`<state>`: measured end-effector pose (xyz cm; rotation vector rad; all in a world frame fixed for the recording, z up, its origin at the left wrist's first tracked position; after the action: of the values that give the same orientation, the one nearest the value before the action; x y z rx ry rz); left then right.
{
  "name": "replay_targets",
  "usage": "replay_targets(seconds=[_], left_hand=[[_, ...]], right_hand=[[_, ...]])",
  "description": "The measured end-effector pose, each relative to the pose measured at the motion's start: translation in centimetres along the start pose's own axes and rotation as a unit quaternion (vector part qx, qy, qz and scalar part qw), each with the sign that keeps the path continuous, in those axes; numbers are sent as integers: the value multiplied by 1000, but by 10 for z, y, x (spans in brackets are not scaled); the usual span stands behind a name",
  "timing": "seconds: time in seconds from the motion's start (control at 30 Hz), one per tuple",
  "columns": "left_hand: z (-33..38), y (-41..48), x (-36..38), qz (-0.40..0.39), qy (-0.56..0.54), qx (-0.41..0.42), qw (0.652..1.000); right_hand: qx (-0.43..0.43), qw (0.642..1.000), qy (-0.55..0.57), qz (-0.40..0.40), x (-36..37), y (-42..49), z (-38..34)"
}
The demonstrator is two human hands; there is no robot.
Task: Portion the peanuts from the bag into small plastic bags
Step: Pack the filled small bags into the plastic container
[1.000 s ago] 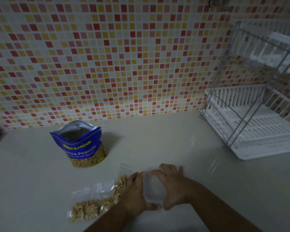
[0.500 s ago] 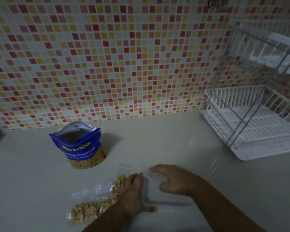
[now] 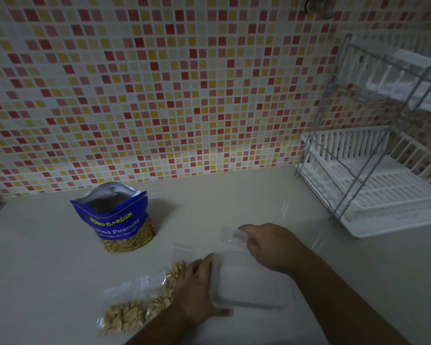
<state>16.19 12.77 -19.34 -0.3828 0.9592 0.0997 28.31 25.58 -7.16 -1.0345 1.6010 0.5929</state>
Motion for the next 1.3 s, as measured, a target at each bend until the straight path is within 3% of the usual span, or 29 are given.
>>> replay_targets(seconds=[0.1, 0.27, 0.4, 0.53, 0.67, 0.8, 0.93, 1.17, 1.3], left_hand=[[7, -6, -4, 7, -36, -6, 999], [7, -12, -7, 27, -9, 8, 1000], [3, -11, -2, 35, 2, 3, 999], [1, -12, -6, 50, -3, 4, 999], [-6, -12, -9, 55, 25, -2, 998], [-11, -12, -10, 49, 31, -15, 998], [-11, -14, -11, 54, 38, -14, 998], [-13, -14, -9, 43, 28, -29, 998], [-14, -15, -7, 38, 36, -41, 998]], right_hand=[[-2, 1000, -10, -15, 2, 2, -5], [25, 999, -4, 26, -8, 7, -1], [85, 989, 51, 107, -30, 8, 19], [196, 924, 251, 212, -42, 4, 74], [296, 853, 394, 172, -23, -14, 122], [373, 796, 453, 150, 15, -34, 147], [401, 796, 437, 121, 50, -43, 153], [406, 857, 301, 95, 76, -43, 147], [416, 863, 267, 108, 78, -41, 142]])
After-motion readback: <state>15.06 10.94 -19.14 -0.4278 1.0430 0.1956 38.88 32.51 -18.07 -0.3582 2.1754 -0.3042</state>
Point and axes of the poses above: each hand's wrist, its own y-axis towards the middle knuckle, its own x-axis out of the palm, z = x × y, the point moved 4 cm from there along y, towards the middle knuckle, and after that the axes turned 5 degrees about -z, right-handed, at the moved point
